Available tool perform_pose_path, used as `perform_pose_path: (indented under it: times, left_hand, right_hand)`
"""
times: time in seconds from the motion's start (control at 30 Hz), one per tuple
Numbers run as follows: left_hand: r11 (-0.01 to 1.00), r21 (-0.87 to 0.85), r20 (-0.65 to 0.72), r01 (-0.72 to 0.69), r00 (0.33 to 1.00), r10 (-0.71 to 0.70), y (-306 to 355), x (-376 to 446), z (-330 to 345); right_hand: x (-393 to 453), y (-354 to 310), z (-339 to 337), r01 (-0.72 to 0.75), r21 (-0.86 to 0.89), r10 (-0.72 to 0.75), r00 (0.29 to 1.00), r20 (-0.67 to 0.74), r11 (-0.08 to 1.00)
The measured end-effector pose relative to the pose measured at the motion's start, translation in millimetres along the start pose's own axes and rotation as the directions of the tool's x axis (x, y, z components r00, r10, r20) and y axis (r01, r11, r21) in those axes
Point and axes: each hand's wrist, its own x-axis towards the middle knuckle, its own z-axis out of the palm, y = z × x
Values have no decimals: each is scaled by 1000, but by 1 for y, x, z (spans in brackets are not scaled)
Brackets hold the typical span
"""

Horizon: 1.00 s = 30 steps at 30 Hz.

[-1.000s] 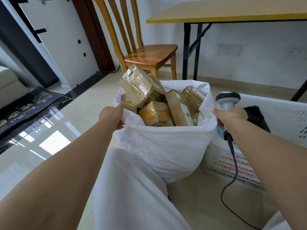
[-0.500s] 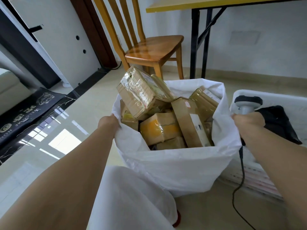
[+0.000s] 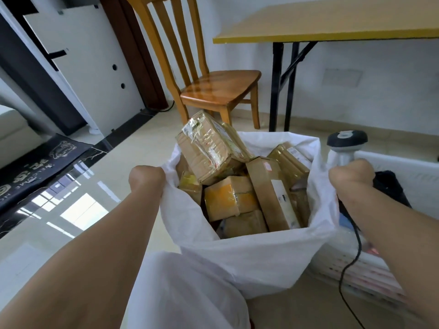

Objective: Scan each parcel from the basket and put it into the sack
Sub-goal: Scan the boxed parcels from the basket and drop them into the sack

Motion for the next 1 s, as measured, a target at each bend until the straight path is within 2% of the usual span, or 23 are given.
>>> perform_pose_path:
  times: [0.03,0.07,0.1,0.13,0.17,0.2,0.23,0.27,0.3,0.33,0.5,0.67,0.77,0.87,1.0]
  left_hand:
    - [990,-137,-20,18,1000,-21,-3,4,-2]
    - [993,-117,-90,-8,996,-2,-7,6,-4]
    - [955,-295,-135,25,989,-68,-9,0,-10]
    - [940,-340,-156,22,985,-79,-12,3,-14]
    - [839,-541,-161,63,971,-177,-14,2,-21]
    - [766,-640,-191,52,956,-224,-15,2,-26]
    - [647,-762,-220,16,934,-282,-19,0,-29]
    - [599,-800,-266,-33,915,-305,-23,1,-30]
    - [479,-874,-279,-81,891,-359,-25,1,-29]
    - [407,-907,-271,-108,888,-370,-25,0,-29]
    - [451,-890,-186,-74,960,-208,-18,-8,-19]
    - [424,-906,-80,-11,986,-146,-22,9,-20]
    - [505,-863,-76,2,988,-134,-19,38,-25]
    - [644,-764,-114,-43,991,-69,-7,68,-30]
    - [686,-725,-130,-66,991,-43,14,105,-30]
  right_hand:
    - [0,-3,-3,-2,48,2,1000,-5,999]
    - [-2,-8,-7,6,67,-4,1000,-20,998]
    - [-3,-11,-11,21,109,-16,999,-47,994]
    - [-3,-13,-16,33,82,-29,998,-53,996]
    - [-3,-15,-20,48,41,-45,997,-64,998]
    - [-4,-17,-24,79,-4,-79,994,-76,997]
    - [-7,-19,-28,94,-19,-96,992,-88,995]
    - [-9,-21,-31,105,-35,-108,990,-96,994]
    - [-10,-21,-30,113,-45,-117,988,-96,993]
    - [-14,-21,-29,116,-65,-121,990,-77,991]
    - [-16,-18,-19,115,-118,-107,991,78,986]
    - [0,-17,-6,144,-141,-141,990,30,979]
    - [17,-20,2,149,-144,-147,989,21,978]
    - [40,-26,13,150,-166,-146,989,37,975]
    - [71,-31,33,112,-189,-103,993,60,976]
